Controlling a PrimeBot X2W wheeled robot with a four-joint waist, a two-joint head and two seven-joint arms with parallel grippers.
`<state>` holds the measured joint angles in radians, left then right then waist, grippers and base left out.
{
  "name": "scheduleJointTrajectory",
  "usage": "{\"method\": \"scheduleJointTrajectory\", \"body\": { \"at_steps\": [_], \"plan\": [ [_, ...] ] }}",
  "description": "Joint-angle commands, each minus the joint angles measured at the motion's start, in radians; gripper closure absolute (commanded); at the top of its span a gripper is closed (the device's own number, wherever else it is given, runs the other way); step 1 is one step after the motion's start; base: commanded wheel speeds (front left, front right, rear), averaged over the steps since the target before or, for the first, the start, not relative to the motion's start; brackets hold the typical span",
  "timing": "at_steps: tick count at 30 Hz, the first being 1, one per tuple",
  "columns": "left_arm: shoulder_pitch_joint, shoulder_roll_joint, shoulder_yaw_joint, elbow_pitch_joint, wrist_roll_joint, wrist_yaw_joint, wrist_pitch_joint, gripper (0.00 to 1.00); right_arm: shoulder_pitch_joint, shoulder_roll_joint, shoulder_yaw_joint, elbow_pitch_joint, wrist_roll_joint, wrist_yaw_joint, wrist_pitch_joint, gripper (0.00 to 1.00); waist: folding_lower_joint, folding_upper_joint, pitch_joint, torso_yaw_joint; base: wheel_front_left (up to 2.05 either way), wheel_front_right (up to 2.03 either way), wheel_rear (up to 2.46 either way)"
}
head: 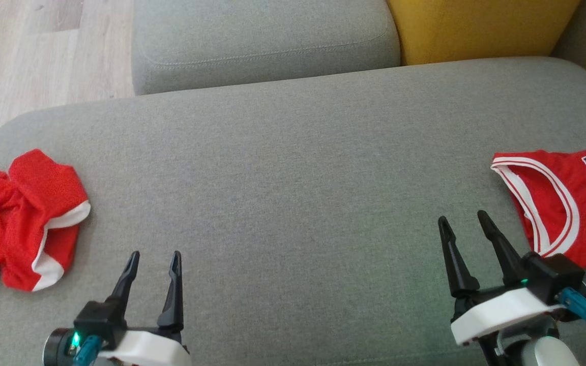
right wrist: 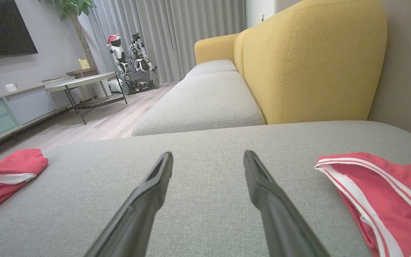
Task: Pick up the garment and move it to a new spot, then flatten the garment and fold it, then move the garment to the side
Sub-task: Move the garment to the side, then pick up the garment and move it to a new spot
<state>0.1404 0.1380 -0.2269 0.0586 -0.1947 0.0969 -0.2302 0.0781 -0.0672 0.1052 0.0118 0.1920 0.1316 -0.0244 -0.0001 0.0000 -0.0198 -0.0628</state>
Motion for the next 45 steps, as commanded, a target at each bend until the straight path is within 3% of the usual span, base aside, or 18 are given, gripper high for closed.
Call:
{"method": "scheduleJointTrajectory", "body": {
  "at_steps": [1, 13, 31, 45],
  "plan": [
    [-0.034, 0.011, 0.027, -0.038, 0.000, 0.007, -0.002, 0.00, -0.014, 0.003, 0.021, -0.039, -0.007, -0.001, -0.001, 0.00, 0.0001, 0.0000, 0.000, 0.000, 0.00, 0.00, 0.00],
    [-0.066, 0.019, 0.033, -0.002, -0.017, -0.006, -0.017, 0.00, -0.012, 0.006, 0.014, -0.040, -0.009, -0.001, -0.004, 0.00, 0.0001, 0.0000, 0.004, 0.026, 0.00, 0.00, 0.00],
    [-0.104, 0.013, 0.031, 0.001, -0.017, -0.002, -0.029, 0.00, -0.007, 0.014, 0.056, -0.081, -0.012, -0.001, -0.003, 0.00, 0.0001, 0.0000, 0.008, 0.313, 0.00, 0.00, 0.00],
    [-0.104, 0.012, 0.033, -0.006, -0.023, 0.002, -0.030, 0.00, -0.010, 0.016, 0.062, -0.084, -0.021, -0.001, 0.001, 0.00, 0.0001, 0.0000, 0.015, 0.380, 0.00, 0.00, 0.00]
  ]
}}
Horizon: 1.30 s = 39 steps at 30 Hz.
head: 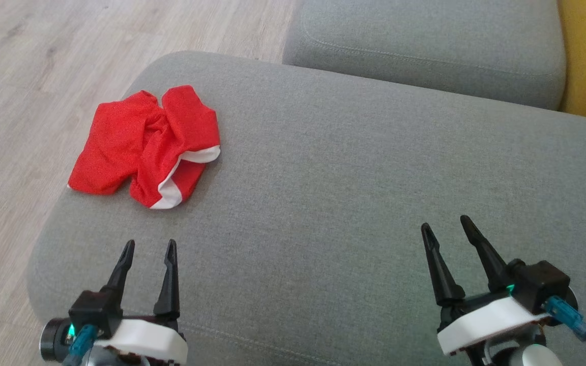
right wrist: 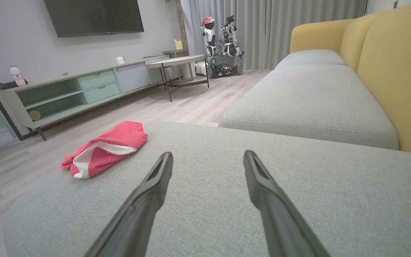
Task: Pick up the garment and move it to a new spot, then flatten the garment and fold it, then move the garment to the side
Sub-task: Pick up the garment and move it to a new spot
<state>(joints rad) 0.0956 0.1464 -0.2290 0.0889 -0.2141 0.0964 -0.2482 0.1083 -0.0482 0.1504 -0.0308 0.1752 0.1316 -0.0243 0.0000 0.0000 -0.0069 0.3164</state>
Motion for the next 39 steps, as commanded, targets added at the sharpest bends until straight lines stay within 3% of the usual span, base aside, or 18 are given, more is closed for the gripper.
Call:
{"method": "scheduleJointTrajectory", "body": {
  "at_steps": [1, 11, 19, 29, 37, 38, 39],
  "plan": [
    [-0.061, 0.003, 0.035, -0.037, -0.003, 0.003, -0.013, 0.00, -0.041, -0.003, 0.016, -0.043, -0.005, -0.001, 0.002, 0.00, 0.0000, 0.0000, 0.005, 0.003, 0.00, 0.00, 0.00],
    [-0.127, -0.017, 0.059, -0.059, -0.008, 0.009, -0.013, 0.00, -0.075, -0.002, 0.013, -0.067, -0.009, -0.001, 0.017, 0.00, 0.0000, 0.0000, 0.083, 0.002, 0.00, 0.00, 0.00],
    [-0.369, -0.034, 0.119, 0.006, -0.015, -0.039, -0.013, 0.00, -0.160, -0.052, 0.029, -0.129, -0.020, -0.001, 0.061, 0.00, 0.0000, 0.0000, 0.272, -0.056, 0.00, 0.00, 0.00],
    [-0.696, 0.006, 0.187, 0.475, -0.047, -0.112, -0.013, 0.00, -0.219, -0.098, 0.030, -0.153, -0.001, -0.001, 0.065, 0.00, 0.0000, 0.0000, 0.429, -0.140, 0.00, 0.00, 0.00],
    [-0.868, 0.062, 0.200, 0.870, -0.061, -0.122, 0.041, 0.00, -0.243, -0.098, 0.044, -0.133, 0.014, -0.001, 0.046, 0.00, 0.0000, 0.0000, 0.461, -0.172, 0.00, 0.00, 0.00],
    [-0.883, 0.068, 0.202, 0.904, -0.063, -0.118, 0.049, 0.55, -0.245, -0.097, 0.045, -0.131, 0.016, -0.001, 0.044, 0.00, 0.0000, 0.0000, 0.462, -0.174, 0.00, 0.00, 0.00],
    [-0.883, 0.068, 0.202, 0.904, -0.063, -0.118, 0.049, 0.55, -0.245, -0.097, 0.045, -0.131, 0.016, -0.001, 0.044, 0.00, 0.0000, 0.0000, 0.462, -0.174, 0.00, 0.00, 0.00]
  ]
}}
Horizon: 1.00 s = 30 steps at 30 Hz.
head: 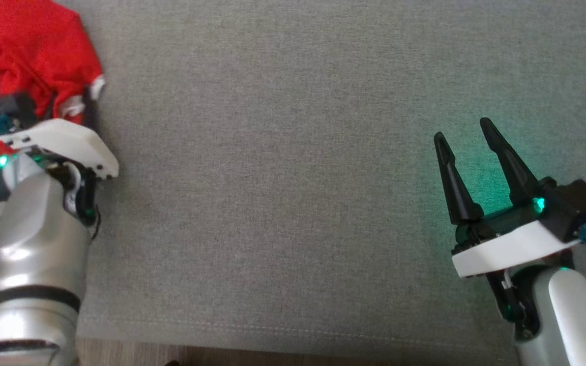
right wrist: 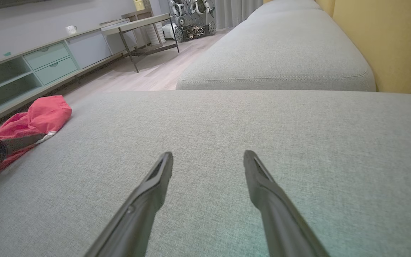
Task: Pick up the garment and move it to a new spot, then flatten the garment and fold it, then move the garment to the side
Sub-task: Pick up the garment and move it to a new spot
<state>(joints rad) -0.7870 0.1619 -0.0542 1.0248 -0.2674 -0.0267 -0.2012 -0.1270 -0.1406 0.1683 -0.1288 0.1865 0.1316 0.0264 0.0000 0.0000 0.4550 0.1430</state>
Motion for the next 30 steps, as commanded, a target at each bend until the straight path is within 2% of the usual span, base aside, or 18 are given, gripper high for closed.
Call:
{"method": "scheduleJointTrajectory", "body": {
  "at_steps": [1, 4, 7, 12, 14, 17, 23, 30],
  "plan": [
    [-0.015, 0.058, 0.028, -0.006, -0.012, 0.004, 0.001, 1.00, -0.012, -0.004, 0.028, -0.030, 0.006, -0.001, -0.008, 0.00, 0.0000, 0.0000, 0.001, -0.003, 0.00, 0.00, 0.00],
    [-0.046, 0.076, 0.029, 0.023, -0.008, 0.004, -0.033, 1.00, -0.015, -0.004, 0.026, -0.020, 0.011, -0.001, -0.015, 0.00, 0.0000, 0.0000, -0.005, -0.007, 0.00, 0.00, 0.00],
    [-0.053, 0.084, 0.042, -0.013, -0.009, 0.012, -0.057, 1.00, -0.014, -0.002, 0.015, -0.013, 0.011, -0.001, -0.023, 0.00, 0.0000, 0.0000, -0.019, -0.007, 0.00, 0.00, 0.00],
    [0.024, 0.086, 0.085, -0.311, 0.028, 0.033, -0.060, 1.00, -0.010, 0.010, -0.001, -0.002, 0.008, -0.001, -0.040, 0.00, 0.0000, 0.0000, -0.065, -0.009, 0.00, 0.00, 0.00],
    [0.115, 0.063, 0.099, -0.488, 0.057, 0.036, -0.060, 1.00, -0.008, 0.017, -0.002, 0.009, 0.009, -0.001, -0.050, 0.00, 0.0000, 0.0000, -0.107, -0.014, 0.00, 0.00, 0.00],
    [0.216, 0.043, 0.108, -0.628, 0.083, 0.037, -0.060, 1.00, -0.003, 0.023, 0.004, 0.027, 0.010, -0.001, -0.061, 0.00, 0.0000, 0.0000, -0.159, -0.026, 0.00, 0.00, 0.00],
    [0.439, -0.003, 0.102, -0.847, 0.114, 0.042, -0.060, 1.00, 0.027, 0.042, 0.010, 0.063, 0.016, -0.001, -0.082, 0.00, 0.0000, 0.0000, -0.269, -0.062, 0.00, 0.00, 0.00],
    [0.667, -0.036, 0.067, -0.994, 0.123, 0.049, -0.045, 1.00, 0.075, 0.063, -0.001, 0.076, 0.017, -0.001, -0.084, 0.00, 0.0000, 0.0000, -0.360, -0.115, 0.00, 0.00, 0.00]
  ]
}}
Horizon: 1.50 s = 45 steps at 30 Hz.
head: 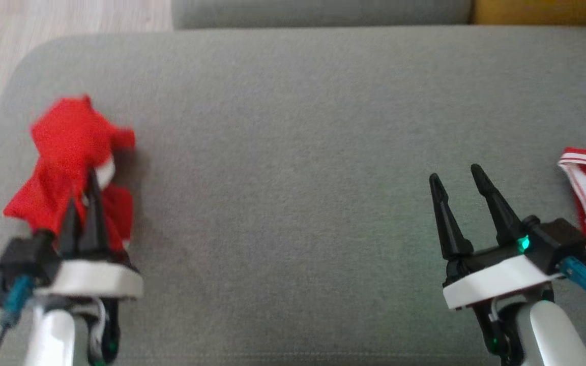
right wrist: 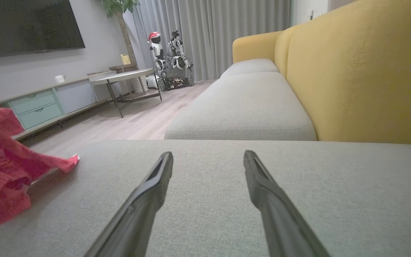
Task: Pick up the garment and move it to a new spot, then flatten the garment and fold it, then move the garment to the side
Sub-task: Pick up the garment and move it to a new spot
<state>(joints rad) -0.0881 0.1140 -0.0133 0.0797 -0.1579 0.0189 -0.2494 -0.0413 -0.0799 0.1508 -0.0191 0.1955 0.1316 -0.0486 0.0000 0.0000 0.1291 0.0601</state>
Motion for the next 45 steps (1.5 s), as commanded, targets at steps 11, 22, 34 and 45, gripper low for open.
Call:
{"method": "scheduleJointTrajectory", "body": {
  "at_steps": [11, 22, 34, 45],
  "plan": [
    [0.013, -0.018, -0.121, -0.150, 0.025, -0.048, 0.078, 1.00, 0.019, 0.019, -0.001, -0.061, 0.020, -0.001, 0.012, 0.00, 0.0000, 0.0000, -0.040, -0.190, 0.00, 0.00, 0.00],
    [-0.182, -0.050, -0.343, 0.073, 0.021, -0.125, 0.099, 1.00, -0.003, 0.027, 0.026, -0.045, 0.051, -0.001, -0.004, 0.00, 0.0000, 0.0000, 0.031, -0.382, 0.00, 0.00, 0.00],
    [-0.270, -0.063, -0.448, 0.295, -0.086, -0.132, 0.082, 0.00, -0.015, 0.029, 0.018, -0.002, 0.075, -0.001, -0.041, 0.00, 0.0000, 0.0000, 0.062, -0.394, 0.00, 0.00, 0.00],
    [-0.211, -0.025, -0.315, 0.105, -0.110, 0.010, -0.007, 0.00, -0.005, 0.029, -0.001, -0.014, 0.036, -0.001, -0.015, 0.00, 0.0000, 0.0000, -0.007, -0.209, 0.00, 0.00, 0.00]
  ]
}}
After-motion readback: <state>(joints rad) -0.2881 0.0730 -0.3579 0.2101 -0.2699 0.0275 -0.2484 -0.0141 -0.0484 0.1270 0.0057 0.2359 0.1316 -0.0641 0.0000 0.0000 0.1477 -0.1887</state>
